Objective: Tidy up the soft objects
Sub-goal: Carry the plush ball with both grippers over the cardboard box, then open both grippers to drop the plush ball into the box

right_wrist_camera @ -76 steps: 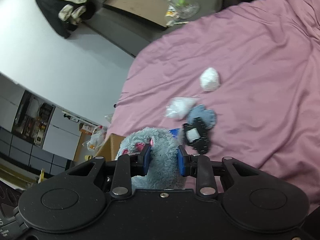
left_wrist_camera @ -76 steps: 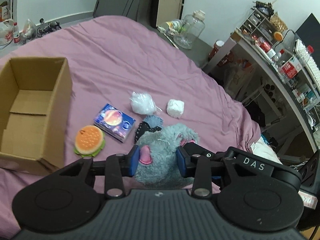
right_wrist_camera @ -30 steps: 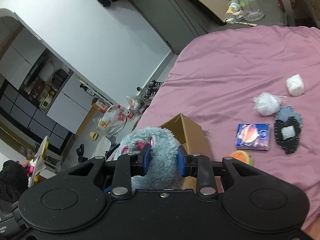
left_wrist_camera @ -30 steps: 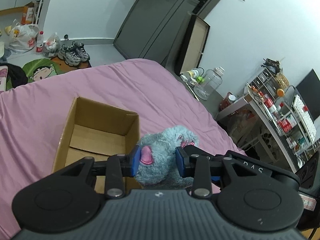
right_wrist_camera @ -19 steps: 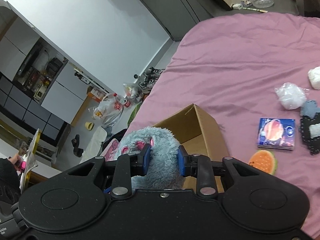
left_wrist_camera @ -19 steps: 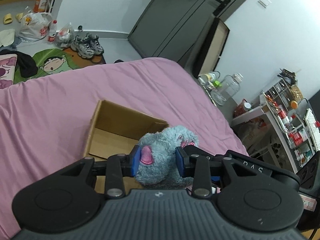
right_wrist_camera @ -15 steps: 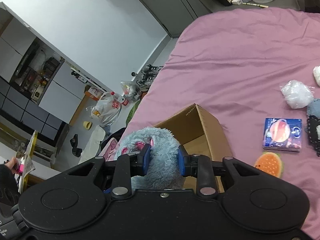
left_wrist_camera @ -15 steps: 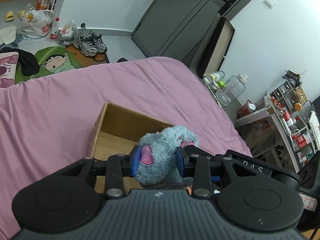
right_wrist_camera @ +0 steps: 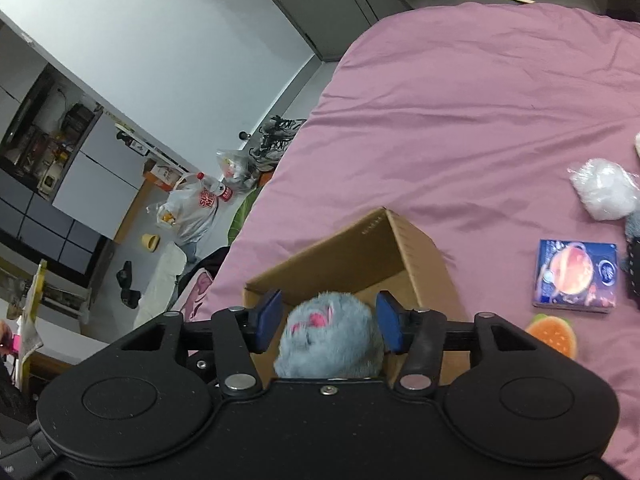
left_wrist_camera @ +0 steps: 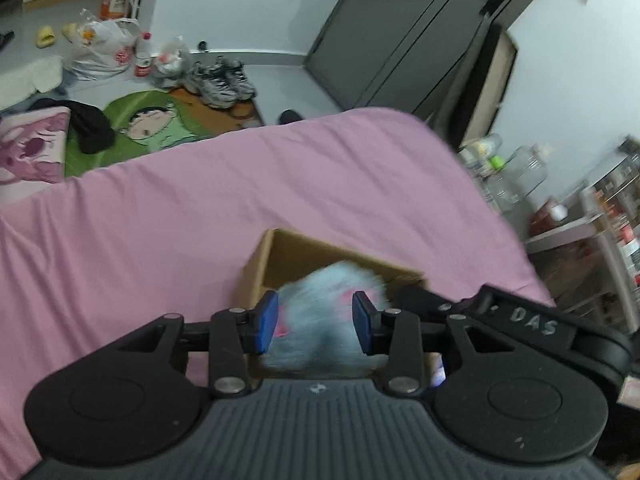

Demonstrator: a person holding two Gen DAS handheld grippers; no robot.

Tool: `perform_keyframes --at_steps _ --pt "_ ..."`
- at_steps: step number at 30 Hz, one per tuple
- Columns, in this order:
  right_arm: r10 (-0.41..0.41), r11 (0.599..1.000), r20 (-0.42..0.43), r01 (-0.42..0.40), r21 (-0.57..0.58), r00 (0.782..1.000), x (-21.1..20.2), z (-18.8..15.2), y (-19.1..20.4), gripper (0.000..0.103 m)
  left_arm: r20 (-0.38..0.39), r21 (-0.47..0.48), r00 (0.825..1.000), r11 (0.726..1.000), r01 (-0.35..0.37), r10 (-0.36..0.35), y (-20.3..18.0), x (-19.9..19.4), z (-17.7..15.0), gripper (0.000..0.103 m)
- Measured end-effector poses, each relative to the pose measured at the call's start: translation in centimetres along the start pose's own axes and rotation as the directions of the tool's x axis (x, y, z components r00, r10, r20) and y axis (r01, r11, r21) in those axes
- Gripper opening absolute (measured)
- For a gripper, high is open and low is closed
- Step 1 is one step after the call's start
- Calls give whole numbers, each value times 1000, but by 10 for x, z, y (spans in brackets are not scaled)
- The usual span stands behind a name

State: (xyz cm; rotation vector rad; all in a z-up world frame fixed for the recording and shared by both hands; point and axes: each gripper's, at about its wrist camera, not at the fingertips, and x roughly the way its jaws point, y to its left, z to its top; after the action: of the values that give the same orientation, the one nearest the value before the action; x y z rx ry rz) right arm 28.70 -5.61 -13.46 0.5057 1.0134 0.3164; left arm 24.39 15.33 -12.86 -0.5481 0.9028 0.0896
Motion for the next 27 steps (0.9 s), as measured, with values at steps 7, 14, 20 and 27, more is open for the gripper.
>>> perform_keyframes --at_steps 7,14,20,27 --pt "-12 1000 41 12 13 999 -38 -2 -16 73 4 5 999 999 -33 33 -7 -17 -6 53" --pt "-37 999 84 36 14 996 -71 -4 -36 83 54 42 995 995 -88 86 -30 -41 -18 78" --pt "-61 998 115 61 4 991 -101 -3 -57 88 55 81 995 993 -89 85 -55 -53 -33 82" --pt "-72 997 157 72 11 985 -135 2 -82 93 78 126 994 988 -86 77 -88 -66 -47 83"
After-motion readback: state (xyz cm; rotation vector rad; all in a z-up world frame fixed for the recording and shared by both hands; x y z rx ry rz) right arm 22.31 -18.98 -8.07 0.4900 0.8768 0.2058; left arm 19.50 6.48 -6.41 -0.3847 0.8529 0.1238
